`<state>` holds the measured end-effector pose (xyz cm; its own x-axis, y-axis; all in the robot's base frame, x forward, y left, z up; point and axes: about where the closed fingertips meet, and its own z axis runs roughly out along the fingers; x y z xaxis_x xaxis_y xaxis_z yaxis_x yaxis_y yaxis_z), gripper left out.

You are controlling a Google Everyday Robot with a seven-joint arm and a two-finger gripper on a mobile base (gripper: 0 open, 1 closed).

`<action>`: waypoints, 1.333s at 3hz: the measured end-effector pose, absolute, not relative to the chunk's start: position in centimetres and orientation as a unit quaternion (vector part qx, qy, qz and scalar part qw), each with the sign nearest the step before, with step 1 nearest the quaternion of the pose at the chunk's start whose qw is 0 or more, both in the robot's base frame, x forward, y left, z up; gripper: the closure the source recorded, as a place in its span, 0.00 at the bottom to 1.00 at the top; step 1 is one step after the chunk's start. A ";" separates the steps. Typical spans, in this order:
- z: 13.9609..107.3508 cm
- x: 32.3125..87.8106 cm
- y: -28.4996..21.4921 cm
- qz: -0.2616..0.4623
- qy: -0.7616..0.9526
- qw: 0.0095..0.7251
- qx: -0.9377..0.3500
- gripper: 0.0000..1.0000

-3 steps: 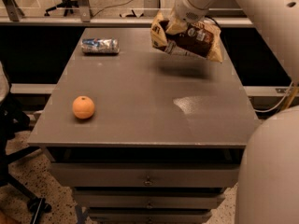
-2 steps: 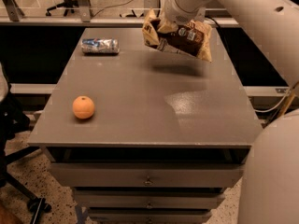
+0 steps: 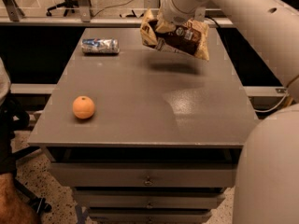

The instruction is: Move brown chip bag near redbull can

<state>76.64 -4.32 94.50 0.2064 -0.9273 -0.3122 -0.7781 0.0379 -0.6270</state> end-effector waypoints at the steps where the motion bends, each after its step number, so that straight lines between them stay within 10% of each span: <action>1: 94.3 77.2 -3.2 -0.109 0.607 0.364 -0.698 1.00; 4: 93.0 78.5 0.0 -0.097 0.579 0.367 -0.722 1.00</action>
Offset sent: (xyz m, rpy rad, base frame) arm 0.0152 0.0361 -0.0031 -0.0472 -0.0427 0.0947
